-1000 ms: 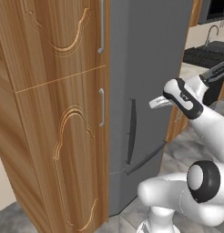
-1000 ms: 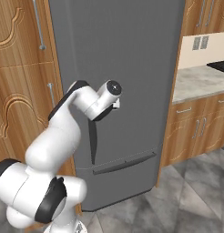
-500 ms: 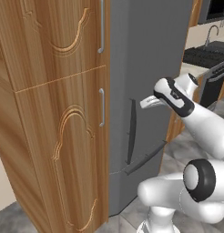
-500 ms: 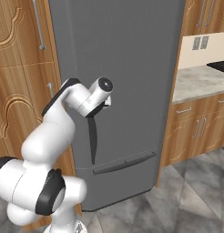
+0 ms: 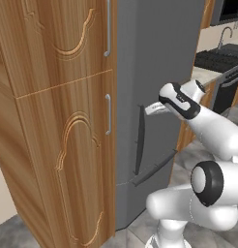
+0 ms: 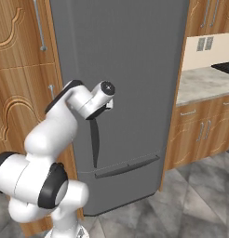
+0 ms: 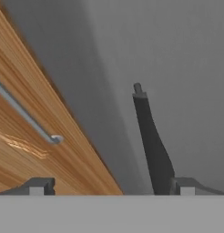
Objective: There is a bowl on the dining counter. Grab a lemon wedge from the fridge and place it in the bowl. Then get the liquor bottle and glass cup from the cabinet and place them next to the bowl.
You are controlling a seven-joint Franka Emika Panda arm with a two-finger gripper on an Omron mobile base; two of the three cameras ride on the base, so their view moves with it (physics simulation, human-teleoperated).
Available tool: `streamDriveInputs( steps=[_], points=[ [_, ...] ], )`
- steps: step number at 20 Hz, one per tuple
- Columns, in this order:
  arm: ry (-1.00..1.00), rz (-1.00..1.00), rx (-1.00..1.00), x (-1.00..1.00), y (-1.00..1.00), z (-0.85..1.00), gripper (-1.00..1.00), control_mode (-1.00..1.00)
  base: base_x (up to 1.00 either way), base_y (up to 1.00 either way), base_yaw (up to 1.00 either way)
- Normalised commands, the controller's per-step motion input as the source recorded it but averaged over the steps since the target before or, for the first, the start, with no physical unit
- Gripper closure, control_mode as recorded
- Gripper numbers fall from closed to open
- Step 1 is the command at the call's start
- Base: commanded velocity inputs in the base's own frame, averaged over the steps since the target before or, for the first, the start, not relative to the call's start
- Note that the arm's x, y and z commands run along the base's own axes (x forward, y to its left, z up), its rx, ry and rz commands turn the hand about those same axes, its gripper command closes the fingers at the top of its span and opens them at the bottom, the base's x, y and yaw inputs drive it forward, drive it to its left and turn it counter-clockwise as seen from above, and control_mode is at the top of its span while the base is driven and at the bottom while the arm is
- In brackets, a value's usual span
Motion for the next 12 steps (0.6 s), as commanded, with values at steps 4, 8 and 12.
streamDriveInputs(
  steps=[4, 8, 12],
  points=[
    [0.00, 0.02, 0.07, 0.16, 0.01, -0.19, -1.00, -1.00, 0.00, 0.00, 0.00],
    [0.00, 0.03, 0.07, 0.24, 0.03, -0.11, -1.00, -1.00, 0.00, 0.00, 0.00],
    [-0.01, 0.03, 0.06, 0.27, 0.07, -0.08, -1.00, -1.00, 0.00, 0.00, 0.00]
  ],
)
